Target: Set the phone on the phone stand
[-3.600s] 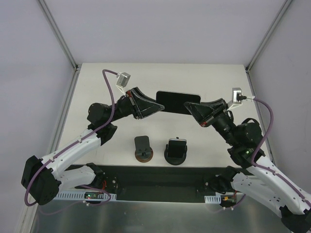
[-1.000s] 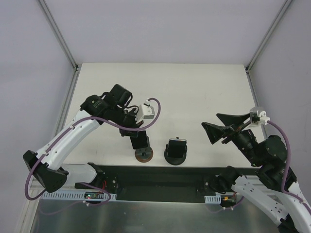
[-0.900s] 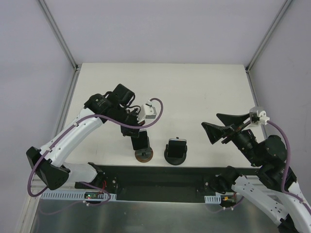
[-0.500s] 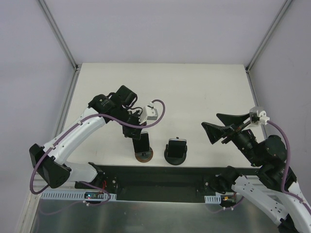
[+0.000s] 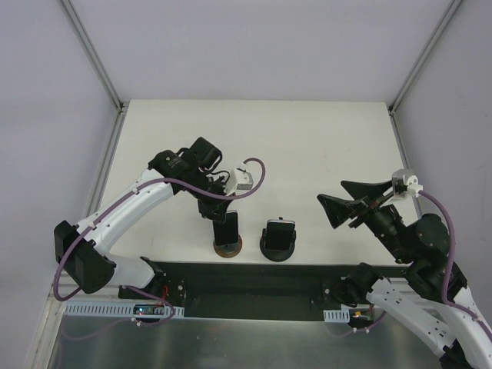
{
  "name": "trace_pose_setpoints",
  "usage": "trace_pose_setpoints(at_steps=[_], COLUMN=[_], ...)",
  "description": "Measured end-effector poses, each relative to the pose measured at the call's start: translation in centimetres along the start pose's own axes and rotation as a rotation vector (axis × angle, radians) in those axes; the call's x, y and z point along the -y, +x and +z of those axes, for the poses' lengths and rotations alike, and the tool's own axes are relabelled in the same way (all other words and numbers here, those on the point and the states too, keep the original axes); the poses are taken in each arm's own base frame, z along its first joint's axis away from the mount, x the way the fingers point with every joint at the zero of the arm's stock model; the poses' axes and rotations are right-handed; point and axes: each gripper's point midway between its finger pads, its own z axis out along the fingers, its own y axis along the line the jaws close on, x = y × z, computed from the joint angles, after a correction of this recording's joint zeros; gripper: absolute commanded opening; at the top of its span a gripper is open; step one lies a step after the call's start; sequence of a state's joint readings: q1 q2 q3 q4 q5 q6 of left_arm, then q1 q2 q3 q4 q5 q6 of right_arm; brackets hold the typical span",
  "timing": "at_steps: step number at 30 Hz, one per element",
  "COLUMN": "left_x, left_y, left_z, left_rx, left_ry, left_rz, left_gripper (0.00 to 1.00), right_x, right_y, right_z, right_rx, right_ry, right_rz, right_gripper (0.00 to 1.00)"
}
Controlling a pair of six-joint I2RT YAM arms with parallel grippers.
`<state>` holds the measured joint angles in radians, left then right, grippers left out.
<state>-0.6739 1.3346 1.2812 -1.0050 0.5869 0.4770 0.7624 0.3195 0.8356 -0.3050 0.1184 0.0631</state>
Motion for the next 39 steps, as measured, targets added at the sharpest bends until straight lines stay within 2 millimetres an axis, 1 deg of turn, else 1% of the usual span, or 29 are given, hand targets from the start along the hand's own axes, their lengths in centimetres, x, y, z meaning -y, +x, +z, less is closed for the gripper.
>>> trace_pose_setpoints(at_steps=[9, 11, 12, 15, 16, 18, 19, 22, 25, 35, 36, 37, 38, 39], left_x=[0.0, 0.0, -0.1, -0.3, -0.4, -0.6, -0.8, -1.3, -1.7, -3.5, -3.6, -3.7, -3.9, -4.0], left_y=[-0.2, -0.2, -0.2, -0.1, -0.1, 0.0, 0.2, 0.9, 1.0, 0.6, 0.6, 0.5, 0.4, 0.3], left_z=[0.1, 0.1, 0.1, 0.3, 0.3, 0.3, 0.3, 0.6, 0.6, 0.1, -0.1, -0.3, -0.7, -1.0], left_rx=[0.006, 0.009, 0.008, 0.009, 0.011, 0.022, 0.019, 0.004, 0.007, 0.037, 0.042, 0.048, 0.057, 0.068], left_ry=[0.001, -0.001, -0.005, -0.020, -0.027, -0.043, -0.059, -0.083, -0.107, -0.216, -0.233, -0.245, -0.266, -0.287], left_rz=[-0.016, -0.019, -0.023, -0.038, -0.042, -0.041, -0.044, -0.057, -0.055, -0.055, -0.057, -0.059, -0.058, -0.054], left_gripper=[0.00, 0.02, 0.06, 0.10, 0.16, 0.22, 0.27, 0.30, 0.34, 0.69, 0.75, 0.89, 0.98, 0.99], right_x=[0.0, 0.0, 0.0, 0.0, 0.0, 0.0, 0.0, -0.1, -0.1, 0.0, 0.1, 0.4, 0.8, 1.2], right_y=[-0.3, -0.3, -0.3, -0.3, -0.3, -0.3, -0.3, -0.3, -0.3, -0.1, 0.1, 0.3, 0.7, 1.0], right_z=[-0.3, -0.3, -0.3, -0.3, -0.3, -0.3, -0.3, -0.3, -0.3, -0.3, -0.2, -0.2, -0.2, -0.1], right_rx=[0.013, 0.013, 0.013, 0.013, 0.013, 0.013, 0.013, 0.013, 0.013, 0.006, -0.001, -0.014, -0.036, -0.051], right_ry=[-0.003, -0.003, -0.003, -0.003, -0.003, -0.003, -0.003, -0.004, -0.004, 0.000, 0.006, 0.021, 0.048, 0.069], right_rz=[0.002, 0.002, 0.002, 0.002, 0.002, 0.003, 0.004, 0.005, 0.005, 0.012, 0.012, 0.011, 0.008, 0.004], right_gripper=[0.96, 0.97, 0.97, 0.97, 0.96, 0.96, 0.97, 0.96, 0.97, 0.97, 0.97, 0.97, 0.96, 0.96])
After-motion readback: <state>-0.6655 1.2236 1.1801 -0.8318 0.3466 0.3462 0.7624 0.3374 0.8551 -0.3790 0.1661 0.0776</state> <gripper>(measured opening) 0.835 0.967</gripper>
